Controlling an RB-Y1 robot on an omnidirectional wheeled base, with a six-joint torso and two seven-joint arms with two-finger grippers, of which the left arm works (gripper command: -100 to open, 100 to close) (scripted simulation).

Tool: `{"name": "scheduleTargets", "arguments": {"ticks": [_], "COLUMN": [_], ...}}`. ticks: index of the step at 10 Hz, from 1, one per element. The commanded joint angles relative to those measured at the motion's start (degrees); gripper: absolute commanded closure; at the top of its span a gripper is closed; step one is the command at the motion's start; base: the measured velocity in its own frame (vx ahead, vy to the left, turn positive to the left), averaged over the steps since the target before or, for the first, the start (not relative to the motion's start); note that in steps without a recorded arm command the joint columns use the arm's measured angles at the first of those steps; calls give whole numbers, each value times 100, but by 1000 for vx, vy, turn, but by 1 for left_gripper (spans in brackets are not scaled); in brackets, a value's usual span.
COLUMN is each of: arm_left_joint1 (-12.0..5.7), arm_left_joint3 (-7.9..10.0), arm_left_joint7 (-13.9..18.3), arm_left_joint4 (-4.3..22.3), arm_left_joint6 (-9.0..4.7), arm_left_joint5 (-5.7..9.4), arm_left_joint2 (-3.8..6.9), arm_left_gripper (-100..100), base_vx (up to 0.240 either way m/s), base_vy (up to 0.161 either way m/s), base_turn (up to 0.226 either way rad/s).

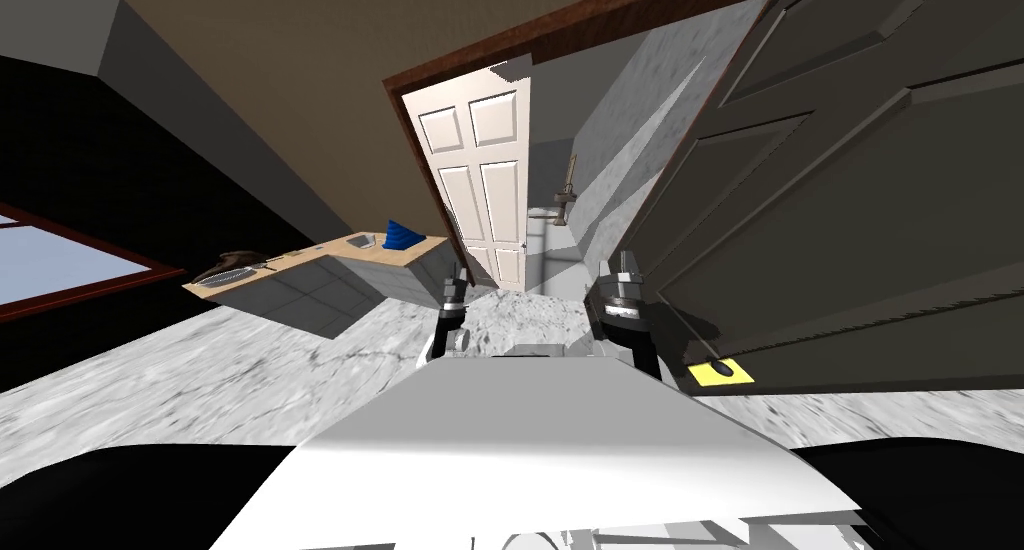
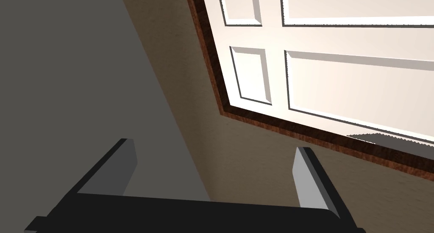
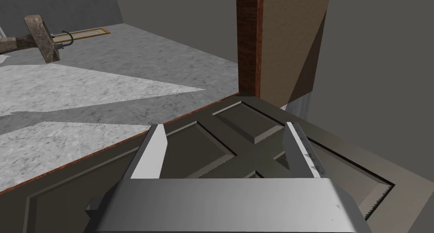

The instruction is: Pull the door open

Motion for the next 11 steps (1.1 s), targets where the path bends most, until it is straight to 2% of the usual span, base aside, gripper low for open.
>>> {"name": "scheduleTargets", "arguments": {"ticks": [1, 6, 8, 11], "arm_left_joint1": [-84, -372, -431, -608], "arm_left_joint3": [-5, -63, -75, -110], "arm_left_joint7": [52, 161, 184, 251], "arm_left_joint4": [278, 1125, 1298, 1783], "arm_left_joint6": [-39, -171, -197, -278], "arm_left_joint5": [46, 160, 183, 253], "arm_left_joint2": [49, 140, 158, 213], "arm_left_gripper": [-100, -100, -100, -100], "base_vx": [112, 103, 86, 87], "base_vy": [-71, -44, -33, -46], "base_turn": [-54, -61, -36, -54]}}
